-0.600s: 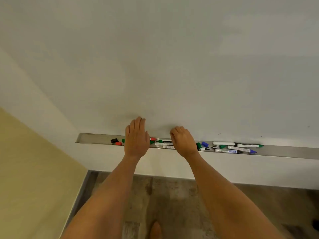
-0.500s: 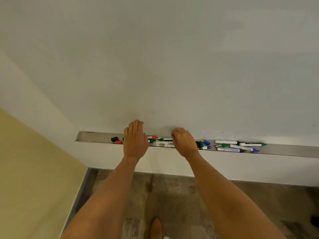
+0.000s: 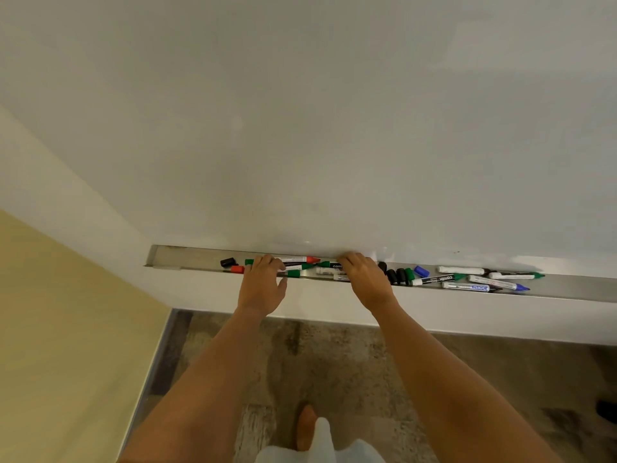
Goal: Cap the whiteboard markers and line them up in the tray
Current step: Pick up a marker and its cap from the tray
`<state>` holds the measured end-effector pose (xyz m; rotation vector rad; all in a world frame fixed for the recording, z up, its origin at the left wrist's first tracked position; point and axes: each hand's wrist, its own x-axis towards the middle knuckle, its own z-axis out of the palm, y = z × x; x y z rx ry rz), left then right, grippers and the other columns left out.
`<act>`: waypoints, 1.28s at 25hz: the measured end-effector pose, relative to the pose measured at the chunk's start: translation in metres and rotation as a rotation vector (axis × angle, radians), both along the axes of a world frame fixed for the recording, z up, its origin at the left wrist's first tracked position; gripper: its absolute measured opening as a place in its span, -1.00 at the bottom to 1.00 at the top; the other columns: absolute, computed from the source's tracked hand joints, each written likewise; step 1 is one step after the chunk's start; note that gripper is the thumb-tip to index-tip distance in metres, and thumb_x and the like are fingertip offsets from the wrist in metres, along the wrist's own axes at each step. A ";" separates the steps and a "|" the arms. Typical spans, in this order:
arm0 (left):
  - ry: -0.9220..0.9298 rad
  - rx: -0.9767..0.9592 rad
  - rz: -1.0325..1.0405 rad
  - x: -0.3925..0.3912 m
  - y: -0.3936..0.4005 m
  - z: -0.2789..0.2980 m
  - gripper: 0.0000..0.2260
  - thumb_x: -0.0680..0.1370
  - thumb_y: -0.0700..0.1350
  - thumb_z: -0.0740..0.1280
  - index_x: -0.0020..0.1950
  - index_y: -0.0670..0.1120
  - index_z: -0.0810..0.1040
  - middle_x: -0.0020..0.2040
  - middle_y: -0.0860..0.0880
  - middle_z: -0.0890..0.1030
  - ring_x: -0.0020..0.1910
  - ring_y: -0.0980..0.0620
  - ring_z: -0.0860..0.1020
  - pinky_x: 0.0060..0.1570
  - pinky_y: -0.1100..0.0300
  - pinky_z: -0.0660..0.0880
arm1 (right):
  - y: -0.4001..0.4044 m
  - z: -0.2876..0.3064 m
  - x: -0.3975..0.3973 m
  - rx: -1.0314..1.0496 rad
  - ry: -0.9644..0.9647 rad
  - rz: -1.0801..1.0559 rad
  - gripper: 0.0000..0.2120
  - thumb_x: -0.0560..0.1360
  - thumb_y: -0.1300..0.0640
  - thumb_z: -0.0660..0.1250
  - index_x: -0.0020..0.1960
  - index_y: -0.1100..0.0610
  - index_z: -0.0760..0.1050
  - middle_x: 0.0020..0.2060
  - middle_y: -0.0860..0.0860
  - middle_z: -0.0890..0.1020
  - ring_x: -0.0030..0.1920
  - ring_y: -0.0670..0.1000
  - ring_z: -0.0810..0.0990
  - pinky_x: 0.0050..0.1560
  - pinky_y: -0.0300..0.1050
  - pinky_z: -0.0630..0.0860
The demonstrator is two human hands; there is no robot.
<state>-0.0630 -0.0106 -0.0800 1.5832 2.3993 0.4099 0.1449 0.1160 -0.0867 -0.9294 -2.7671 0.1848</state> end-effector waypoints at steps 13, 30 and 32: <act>-0.068 0.099 -0.051 0.000 0.011 -0.009 -0.77 0.55 -0.05 0.37 0.16 -0.09 0.63 0.03 -0.04 0.58 0.03 -0.02 0.51 0.11 0.09 0.47 | 0.005 -0.015 -0.005 0.277 -0.016 0.021 -0.70 0.35 0.28 0.54 0.05 0.28 0.59 -0.07 0.15 0.62 -0.15 0.13 0.62 -0.15 -0.01 0.61; -0.017 0.041 -0.243 0.002 0.020 0.000 -0.78 0.53 -0.12 0.39 0.15 -0.15 0.62 0.01 -0.07 0.57 0.05 -0.03 0.47 0.07 0.12 0.42 | -0.015 -0.013 0.014 0.180 0.235 -0.036 -0.77 0.53 0.31 0.28 0.16 0.16 0.41 0.04 0.10 0.61 0.04 0.13 0.57 0.16 -0.05 0.30; -0.041 0.011 -0.252 0.002 0.022 0.001 -0.77 0.52 -0.14 0.41 0.15 -0.16 0.61 0.03 -0.08 0.55 0.07 -0.04 0.47 0.09 0.11 0.43 | -0.019 -0.011 0.019 0.160 0.229 -0.046 -0.81 0.55 0.27 0.24 0.16 0.16 0.42 0.04 0.10 0.61 0.04 0.13 0.57 0.15 0.00 0.41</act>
